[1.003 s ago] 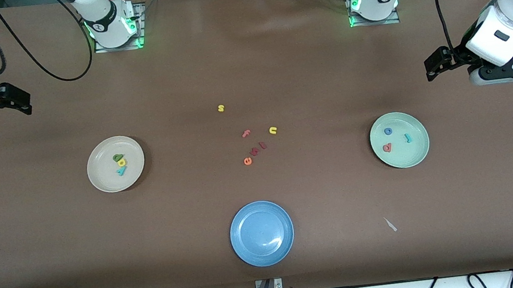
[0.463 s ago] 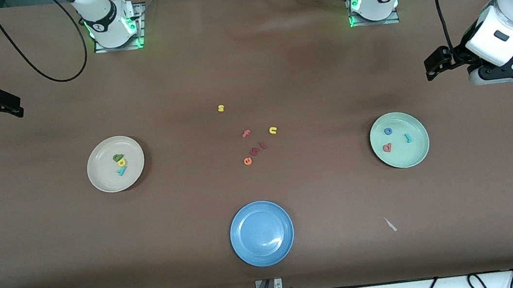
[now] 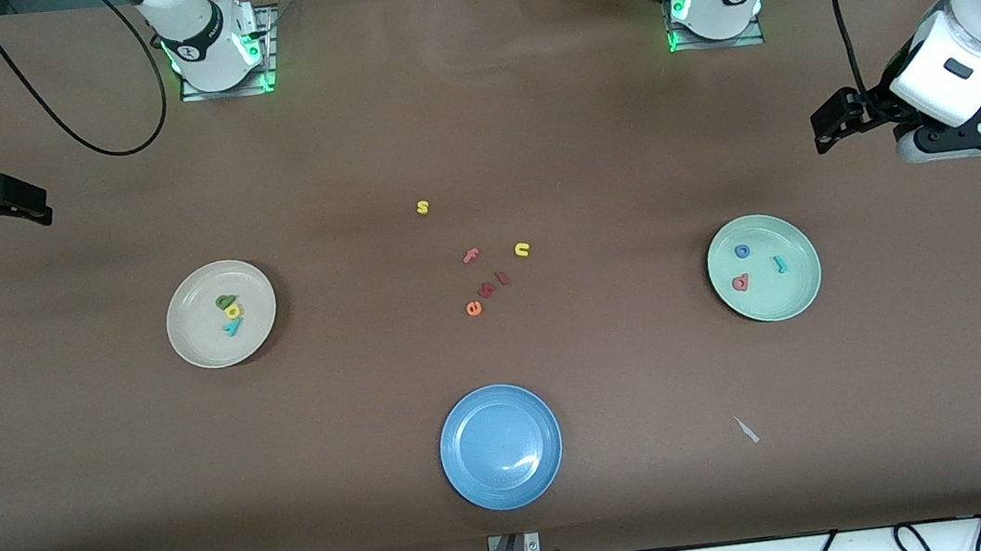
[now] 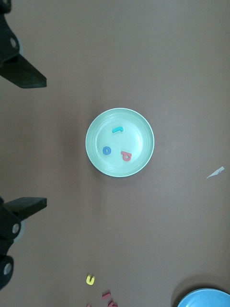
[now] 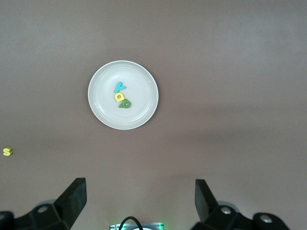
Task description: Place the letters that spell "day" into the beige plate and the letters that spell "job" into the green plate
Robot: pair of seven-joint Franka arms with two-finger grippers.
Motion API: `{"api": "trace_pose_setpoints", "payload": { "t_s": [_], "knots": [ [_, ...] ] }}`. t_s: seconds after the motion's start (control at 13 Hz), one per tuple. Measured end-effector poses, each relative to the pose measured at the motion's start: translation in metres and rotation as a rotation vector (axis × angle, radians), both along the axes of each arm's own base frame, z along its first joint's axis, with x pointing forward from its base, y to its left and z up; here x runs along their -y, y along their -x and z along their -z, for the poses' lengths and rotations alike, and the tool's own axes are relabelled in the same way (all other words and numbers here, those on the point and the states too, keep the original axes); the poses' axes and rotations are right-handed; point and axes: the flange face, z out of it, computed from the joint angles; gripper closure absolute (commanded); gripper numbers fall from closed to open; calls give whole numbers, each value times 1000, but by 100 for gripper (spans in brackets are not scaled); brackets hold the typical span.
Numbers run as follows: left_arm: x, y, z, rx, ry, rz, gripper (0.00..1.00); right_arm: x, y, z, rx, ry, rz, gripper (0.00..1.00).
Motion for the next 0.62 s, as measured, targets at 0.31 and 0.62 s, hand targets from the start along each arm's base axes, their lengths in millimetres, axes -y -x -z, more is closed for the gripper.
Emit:
{"api": "trace_pose_setpoints", "payload": {
  "t_s": [0.31,0.62],
  "knots": [
    [0,0,0,0,0,0,0,15,-1,2,-3,1,26,0],
    [-1,0,0,-1,0,-3,0,16,-1,3,-4,1,26,0]
  ]
}}
